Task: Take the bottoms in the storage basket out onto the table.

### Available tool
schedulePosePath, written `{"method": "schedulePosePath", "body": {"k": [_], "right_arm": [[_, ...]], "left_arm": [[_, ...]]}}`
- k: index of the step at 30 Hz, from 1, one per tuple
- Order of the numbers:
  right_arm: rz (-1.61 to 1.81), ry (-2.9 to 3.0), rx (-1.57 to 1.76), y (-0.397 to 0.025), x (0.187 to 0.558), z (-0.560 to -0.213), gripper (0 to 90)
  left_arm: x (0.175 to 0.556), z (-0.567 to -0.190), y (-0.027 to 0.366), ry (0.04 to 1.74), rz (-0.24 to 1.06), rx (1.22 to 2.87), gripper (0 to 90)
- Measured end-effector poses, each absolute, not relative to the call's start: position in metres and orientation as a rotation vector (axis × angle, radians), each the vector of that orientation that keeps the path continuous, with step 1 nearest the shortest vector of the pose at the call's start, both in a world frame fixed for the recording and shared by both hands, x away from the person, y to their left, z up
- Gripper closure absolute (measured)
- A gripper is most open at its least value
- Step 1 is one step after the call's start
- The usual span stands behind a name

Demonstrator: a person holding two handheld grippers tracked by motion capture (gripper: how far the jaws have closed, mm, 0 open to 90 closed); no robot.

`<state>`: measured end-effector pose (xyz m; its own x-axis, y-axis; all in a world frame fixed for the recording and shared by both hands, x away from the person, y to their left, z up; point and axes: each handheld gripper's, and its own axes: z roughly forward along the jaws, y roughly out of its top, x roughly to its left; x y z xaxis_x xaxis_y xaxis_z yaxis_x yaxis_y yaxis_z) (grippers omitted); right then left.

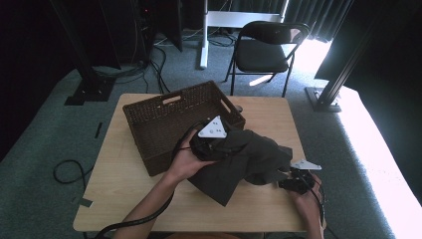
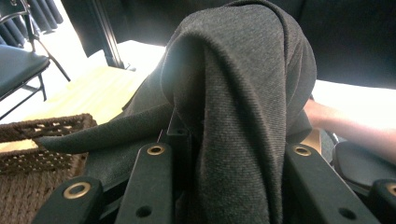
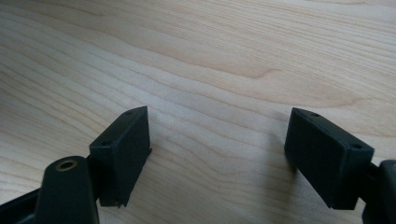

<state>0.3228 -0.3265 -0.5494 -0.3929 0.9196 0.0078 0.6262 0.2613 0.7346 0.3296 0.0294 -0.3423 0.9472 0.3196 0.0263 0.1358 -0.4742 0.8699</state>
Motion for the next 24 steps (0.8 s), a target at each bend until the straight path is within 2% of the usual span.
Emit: {"method": "schedulePosePath", "body": {"k": [24], "right_arm": [[0.919,2.087,1.427,-0.328,0.322,-0.549,22.6]], "left_arm": [[0.333,-0.407,0.05,0.465,0.163,2.113,67.9]]}}
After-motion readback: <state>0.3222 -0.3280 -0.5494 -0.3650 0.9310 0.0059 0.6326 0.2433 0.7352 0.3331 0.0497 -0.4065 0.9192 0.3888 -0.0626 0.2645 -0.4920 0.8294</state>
